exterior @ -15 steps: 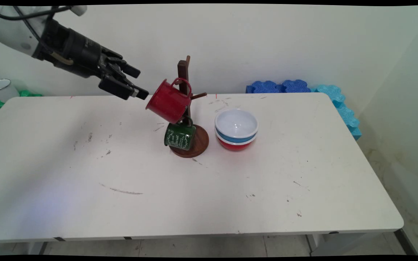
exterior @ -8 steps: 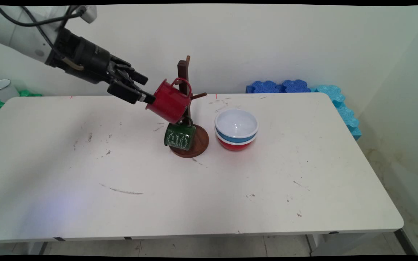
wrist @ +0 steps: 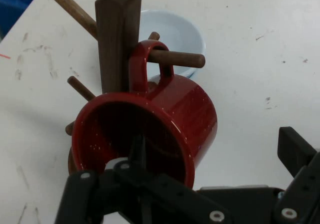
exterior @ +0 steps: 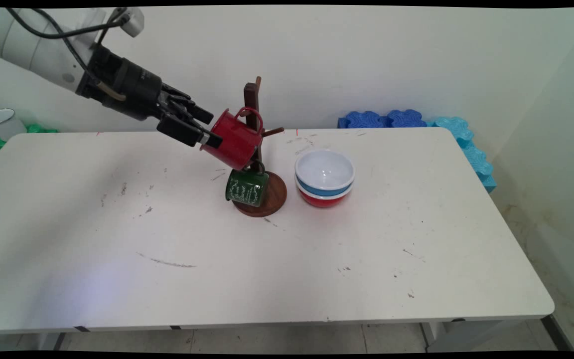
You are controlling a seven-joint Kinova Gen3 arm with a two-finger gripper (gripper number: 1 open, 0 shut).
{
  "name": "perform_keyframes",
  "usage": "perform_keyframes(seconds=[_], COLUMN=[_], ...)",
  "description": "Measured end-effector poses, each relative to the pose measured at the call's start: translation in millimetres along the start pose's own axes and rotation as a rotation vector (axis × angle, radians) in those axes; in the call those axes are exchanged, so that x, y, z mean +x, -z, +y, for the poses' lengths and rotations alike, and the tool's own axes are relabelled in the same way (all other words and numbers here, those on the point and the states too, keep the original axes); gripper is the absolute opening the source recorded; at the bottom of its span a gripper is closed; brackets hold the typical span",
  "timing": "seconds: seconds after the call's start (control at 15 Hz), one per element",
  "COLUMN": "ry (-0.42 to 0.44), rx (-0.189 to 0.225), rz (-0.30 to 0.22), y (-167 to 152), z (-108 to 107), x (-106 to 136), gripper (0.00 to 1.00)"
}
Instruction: Pick up the red mug from the rack
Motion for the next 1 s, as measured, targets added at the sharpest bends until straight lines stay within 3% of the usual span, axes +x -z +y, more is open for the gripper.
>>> perform_keyframes(seconds=[0.87, 0.93, 1.0], ry=[0.051, 0.053, 0.056], rx=[-0.039, -0.04, -0.041], rz=[-0.009, -0.01, -0.011], y=[-9.4, -9.8, -10.2], z=[-7.4, -7.5, -7.7], x=[-3.3, -3.3, -3.3], gripper=[1.0, 0.0, 0.0])
